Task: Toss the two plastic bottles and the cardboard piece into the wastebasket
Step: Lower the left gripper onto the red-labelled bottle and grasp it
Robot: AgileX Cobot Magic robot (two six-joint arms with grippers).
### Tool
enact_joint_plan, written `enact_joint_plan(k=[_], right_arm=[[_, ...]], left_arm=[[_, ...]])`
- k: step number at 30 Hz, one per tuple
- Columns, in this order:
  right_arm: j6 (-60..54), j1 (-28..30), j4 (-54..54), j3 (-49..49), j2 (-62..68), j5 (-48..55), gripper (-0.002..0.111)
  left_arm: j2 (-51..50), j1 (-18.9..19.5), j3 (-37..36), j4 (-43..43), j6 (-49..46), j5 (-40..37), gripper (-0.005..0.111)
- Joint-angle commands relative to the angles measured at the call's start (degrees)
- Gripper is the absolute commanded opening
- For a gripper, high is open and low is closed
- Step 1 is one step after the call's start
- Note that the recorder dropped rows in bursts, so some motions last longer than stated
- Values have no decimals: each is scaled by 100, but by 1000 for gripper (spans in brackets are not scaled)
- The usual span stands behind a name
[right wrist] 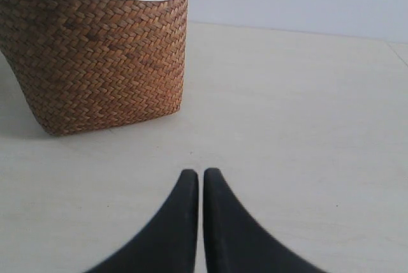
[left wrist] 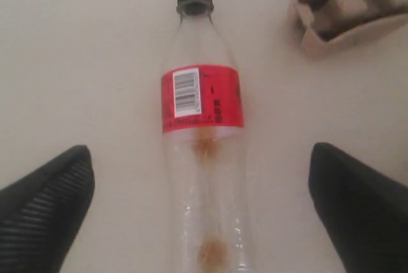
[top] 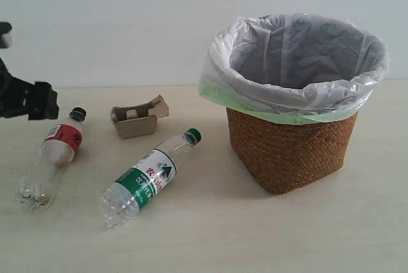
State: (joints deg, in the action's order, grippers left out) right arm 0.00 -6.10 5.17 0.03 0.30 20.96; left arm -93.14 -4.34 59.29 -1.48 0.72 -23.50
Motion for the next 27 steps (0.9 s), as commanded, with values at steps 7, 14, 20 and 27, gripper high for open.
enact_joint_plan(k=[7,14,20,27], right_arm=[[0,31,5,-3,-30,-25,0],[0,31,5,-3,-30,-25,0],[0,31,5,-3,-30,-25,0],[0,31,5,-3,-30,-25,0]], left_arm=[[-1322,-32,110,148,-556,415,84],[-1827,-32,110,148,-556,861,76],[-2058,-32,110,148,-556,915,52],[-1951,-32,110,148,-556,629,16]])
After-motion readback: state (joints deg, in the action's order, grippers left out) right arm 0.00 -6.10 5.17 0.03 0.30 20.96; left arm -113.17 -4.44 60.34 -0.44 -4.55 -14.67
